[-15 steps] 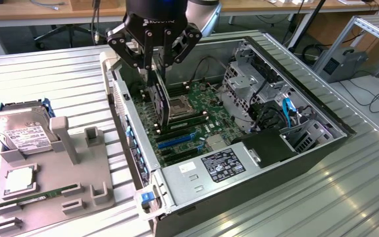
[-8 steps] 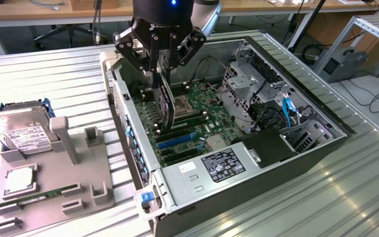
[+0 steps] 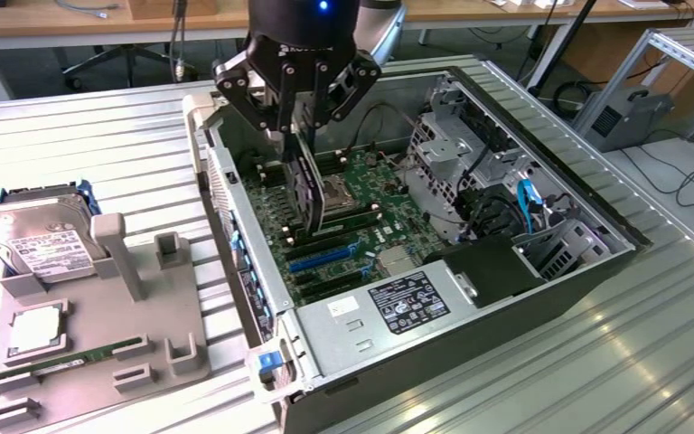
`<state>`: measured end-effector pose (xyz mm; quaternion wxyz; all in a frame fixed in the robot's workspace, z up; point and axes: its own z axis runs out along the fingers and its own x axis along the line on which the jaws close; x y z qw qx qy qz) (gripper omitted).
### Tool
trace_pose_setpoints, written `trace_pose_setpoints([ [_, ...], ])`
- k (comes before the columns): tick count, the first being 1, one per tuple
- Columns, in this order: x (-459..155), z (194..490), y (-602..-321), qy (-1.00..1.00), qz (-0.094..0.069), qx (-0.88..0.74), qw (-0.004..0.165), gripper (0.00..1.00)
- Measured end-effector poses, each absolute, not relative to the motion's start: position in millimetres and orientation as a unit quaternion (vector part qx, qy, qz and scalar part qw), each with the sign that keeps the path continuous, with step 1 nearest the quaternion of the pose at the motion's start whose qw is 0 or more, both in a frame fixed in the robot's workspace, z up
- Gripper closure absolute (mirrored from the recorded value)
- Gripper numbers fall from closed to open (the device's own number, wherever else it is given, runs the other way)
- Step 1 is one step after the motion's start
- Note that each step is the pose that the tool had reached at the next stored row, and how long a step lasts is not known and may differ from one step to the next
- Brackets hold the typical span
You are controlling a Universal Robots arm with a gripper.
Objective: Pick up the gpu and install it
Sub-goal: 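Pick up the gpu and move the gpu toward the slot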
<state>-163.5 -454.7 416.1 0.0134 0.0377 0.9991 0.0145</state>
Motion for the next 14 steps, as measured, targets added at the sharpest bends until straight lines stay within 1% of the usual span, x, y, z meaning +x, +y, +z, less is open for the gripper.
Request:
trace_pose_setpoints([
  [14,-159.1,414.8,-454.8,0.999,0.014,0.038,0.013,0.74],
])
